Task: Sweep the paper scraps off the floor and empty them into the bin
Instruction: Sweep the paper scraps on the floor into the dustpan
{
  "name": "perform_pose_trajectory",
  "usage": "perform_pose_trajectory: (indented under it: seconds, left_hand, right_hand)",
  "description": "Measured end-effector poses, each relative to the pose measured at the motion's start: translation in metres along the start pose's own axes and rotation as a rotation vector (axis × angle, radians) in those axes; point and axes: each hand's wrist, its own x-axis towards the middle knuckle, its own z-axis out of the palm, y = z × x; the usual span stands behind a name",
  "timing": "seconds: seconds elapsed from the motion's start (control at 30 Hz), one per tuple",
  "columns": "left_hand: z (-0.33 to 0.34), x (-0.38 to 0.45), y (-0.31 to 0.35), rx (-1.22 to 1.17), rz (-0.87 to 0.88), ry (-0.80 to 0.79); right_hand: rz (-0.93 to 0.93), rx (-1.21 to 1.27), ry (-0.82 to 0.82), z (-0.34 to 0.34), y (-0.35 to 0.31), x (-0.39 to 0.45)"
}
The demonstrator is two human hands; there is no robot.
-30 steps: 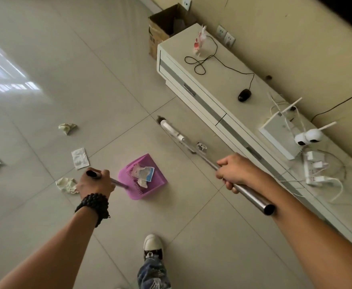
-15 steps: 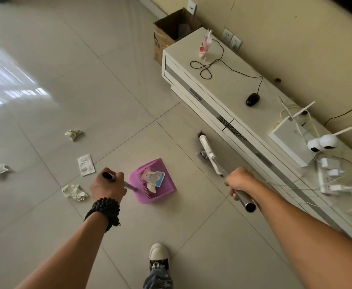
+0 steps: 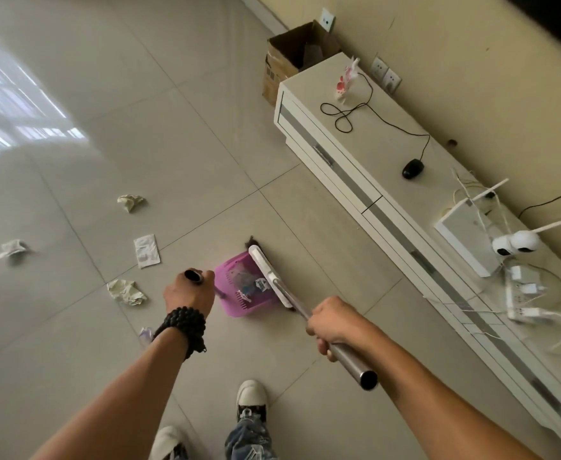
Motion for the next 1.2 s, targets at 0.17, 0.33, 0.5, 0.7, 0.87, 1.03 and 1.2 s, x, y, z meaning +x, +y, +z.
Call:
perform_pose_trajectory:
  seconds: [0.17,0.33,0.5,0.7,0.87,1.03,1.2]
  left_hand:
    - [-0.05,0.0,-0.042,-0.132,-0.101,0.142]
    - [-0.143,0.012,-0.094,-0.341,-0.213,0.244]
    - [-0.23,0.014,-0.151,-0.449,-0.23,0.329]
    - [-0.326,0.019,-0.226,-0.516,-0.248,0.439]
    - [-0.383,0.024,-0.282,-0.46,-0.258,0.502]
    - [-0.413,0.032,-0.322,-0.454,-0.292,0.575]
    - [-0.415,0.049,-0.35,-0.432,-0.361,0.584]
  right_hand:
    - [0.014,0.115,-0.055,0.023,-0.033,-0.024]
    - [-0.089,0.015,-0.059,0.075,-0.08,-0.054]
    - [-0.206,-0.029,0.016,0.136,-0.122,-0.077]
    - [-0.288,-0.114,0.075,0.198,-0.18,-0.088]
    - [-0.321,-0.307,0.152,0.242,-0.232,-0.081]
    - [-0.317,-0.456,0.18,0.281,-0.272,-0.069]
    - [-0.284,-0.509,0.178,0.32,-0.288,-0.055]
